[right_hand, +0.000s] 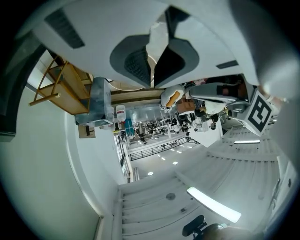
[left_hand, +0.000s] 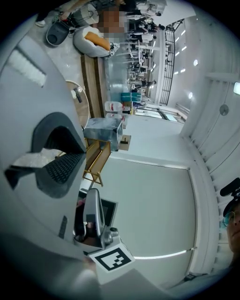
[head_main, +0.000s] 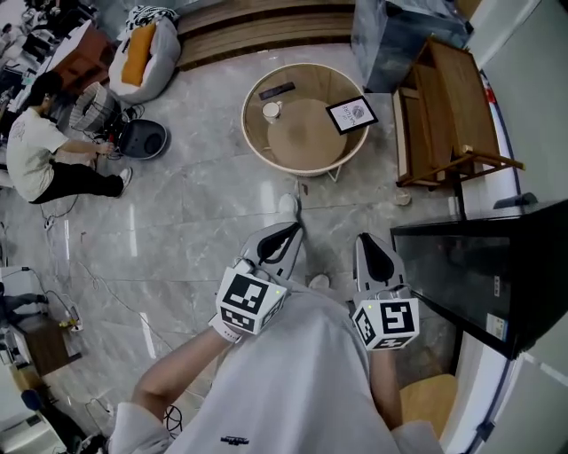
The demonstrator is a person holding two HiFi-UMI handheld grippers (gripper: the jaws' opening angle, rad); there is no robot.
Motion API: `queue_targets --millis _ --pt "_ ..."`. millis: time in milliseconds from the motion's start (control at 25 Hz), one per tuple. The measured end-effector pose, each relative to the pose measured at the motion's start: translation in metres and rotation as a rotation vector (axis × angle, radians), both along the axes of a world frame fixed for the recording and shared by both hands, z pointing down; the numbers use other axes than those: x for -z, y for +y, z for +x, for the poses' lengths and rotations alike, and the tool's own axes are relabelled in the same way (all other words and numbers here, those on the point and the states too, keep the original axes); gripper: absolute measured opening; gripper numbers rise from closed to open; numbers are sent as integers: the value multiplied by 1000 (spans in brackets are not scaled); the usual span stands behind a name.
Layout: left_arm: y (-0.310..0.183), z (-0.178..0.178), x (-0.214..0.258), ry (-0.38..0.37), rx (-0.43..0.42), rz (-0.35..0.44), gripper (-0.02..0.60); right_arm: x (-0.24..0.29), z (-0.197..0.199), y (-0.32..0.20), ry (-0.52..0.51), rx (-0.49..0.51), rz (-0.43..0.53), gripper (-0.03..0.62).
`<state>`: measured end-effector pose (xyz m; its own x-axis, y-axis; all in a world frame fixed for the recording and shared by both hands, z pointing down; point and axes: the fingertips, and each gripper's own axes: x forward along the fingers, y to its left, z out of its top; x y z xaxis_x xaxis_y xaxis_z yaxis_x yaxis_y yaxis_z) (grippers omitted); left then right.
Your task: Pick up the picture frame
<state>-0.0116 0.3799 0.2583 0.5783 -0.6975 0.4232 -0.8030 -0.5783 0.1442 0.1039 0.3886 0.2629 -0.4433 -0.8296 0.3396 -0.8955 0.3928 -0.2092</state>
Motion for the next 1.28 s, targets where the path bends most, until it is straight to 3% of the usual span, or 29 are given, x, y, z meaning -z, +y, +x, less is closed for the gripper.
queue_targets --millis 320,640,960,1280 --pt "-148 -7 15 25 -106 24 3 10 -19 -140 36 -52 -37 18" --pt "-274 -53 30 53 -161 38 3 22 -57 -260 91 -89 -33 18" --pt "-346 -48 12 48 -197 -1 3 17 -62 -327 90 -136 -36 18" --pt "-380 -22 9 20 -237 9 3 9 -45 -360 48 -160 -47 18"
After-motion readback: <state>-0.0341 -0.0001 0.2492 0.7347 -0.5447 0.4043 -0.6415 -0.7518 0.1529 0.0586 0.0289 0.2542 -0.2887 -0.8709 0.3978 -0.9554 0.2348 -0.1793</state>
